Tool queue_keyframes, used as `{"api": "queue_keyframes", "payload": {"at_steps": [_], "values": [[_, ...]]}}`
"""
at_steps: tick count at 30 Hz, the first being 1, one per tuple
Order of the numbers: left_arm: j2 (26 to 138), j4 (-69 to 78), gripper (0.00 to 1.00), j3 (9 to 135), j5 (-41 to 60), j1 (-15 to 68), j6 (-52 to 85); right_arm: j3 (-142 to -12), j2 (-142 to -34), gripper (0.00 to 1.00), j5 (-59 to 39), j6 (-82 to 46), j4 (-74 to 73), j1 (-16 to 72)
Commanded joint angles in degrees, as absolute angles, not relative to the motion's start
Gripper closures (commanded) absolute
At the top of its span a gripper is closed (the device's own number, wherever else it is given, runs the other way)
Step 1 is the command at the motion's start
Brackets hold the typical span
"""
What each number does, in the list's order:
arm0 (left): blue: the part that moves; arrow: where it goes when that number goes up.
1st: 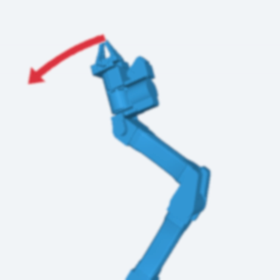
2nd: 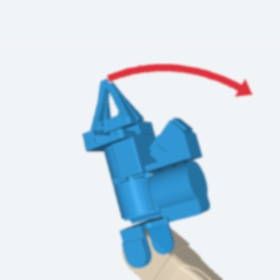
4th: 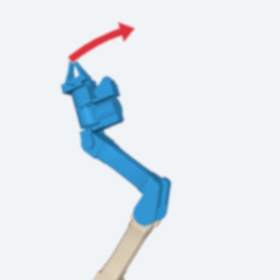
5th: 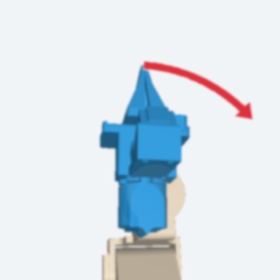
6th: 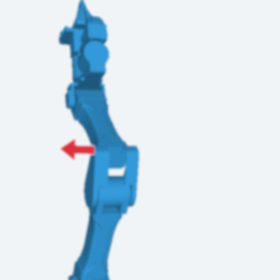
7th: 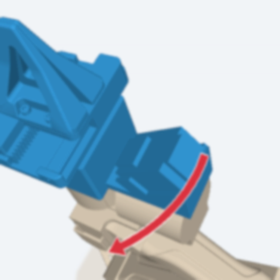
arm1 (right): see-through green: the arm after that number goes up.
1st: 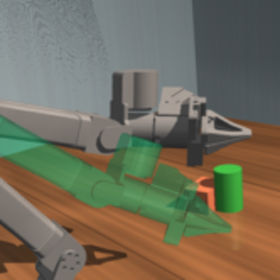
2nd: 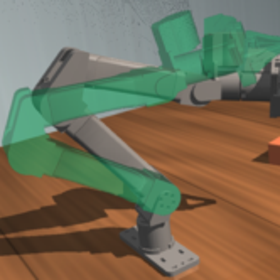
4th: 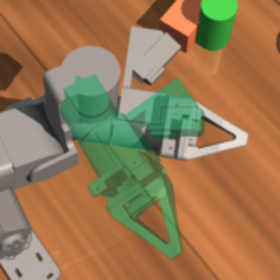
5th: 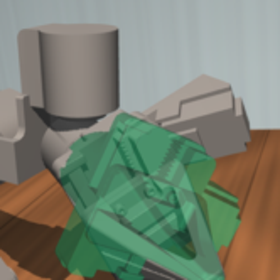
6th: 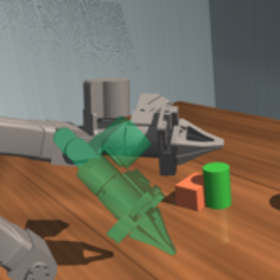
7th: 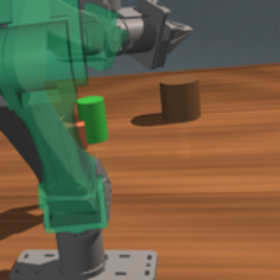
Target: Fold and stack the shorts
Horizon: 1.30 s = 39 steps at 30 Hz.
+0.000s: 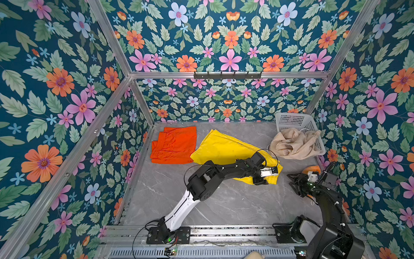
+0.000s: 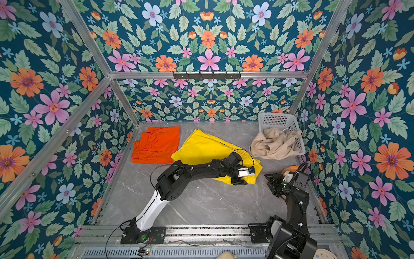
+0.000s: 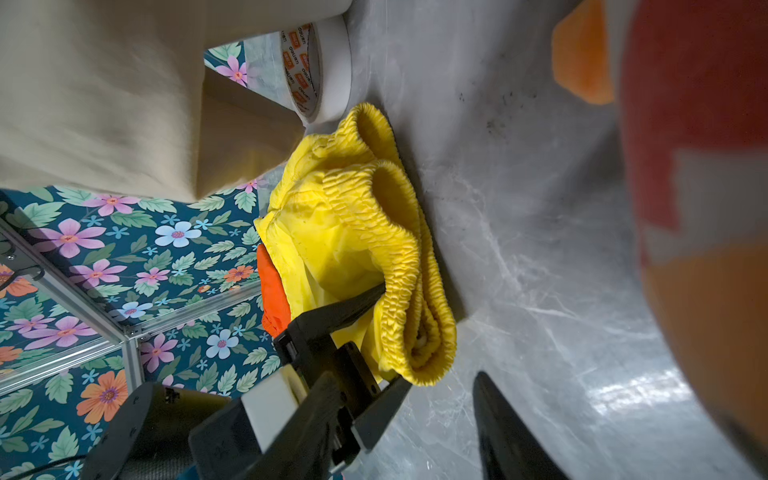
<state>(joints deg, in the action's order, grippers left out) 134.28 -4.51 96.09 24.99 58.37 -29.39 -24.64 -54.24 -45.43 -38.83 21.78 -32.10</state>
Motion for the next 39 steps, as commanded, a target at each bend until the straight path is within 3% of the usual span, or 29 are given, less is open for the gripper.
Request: {"api": "queue_keyframes", "payload": {"at_steps": [1, 4, 7, 12, 19, 39], "values": [[133.01, -3.52, 0.53, 93.12, 21.1, 57.67, -23.66, -24.37, -53.6, 0.45, -47.01, -39.23, 21.87, -32.08], [130.35, 0.61, 0.67, 89.9, 26.26, 56.34, -18.59, -24.0, -53.36, 0.43, -49.09, -41.13, 21.87, -32.05], [126.78, 9.42, 0.74, 83.75, 32.16, 54.39, -11.72, -23.79, -53.45, 0.35, -50.74, -43.24, 23.03, -31.95], [122.73, 18.16, 0.75, 76.9, 34.45, 53.53, -6.73, -22.65, -53.43, 0.28, -53.3, -50.74, 19.61, -27.61], [121.82, 21.58, 0.74, 75.06, 35.16, 53.53, -4.3, -19.38, -58.37, 0.26, -53.62, -66.81, 2.68, -20.03], [120.86, 19.69, 0.74, 74.12, 33.67, 54.26, -7.95, -22.26, -71.12, 0.25, -49.4, -79.17, -17.51, -11.62]]}}
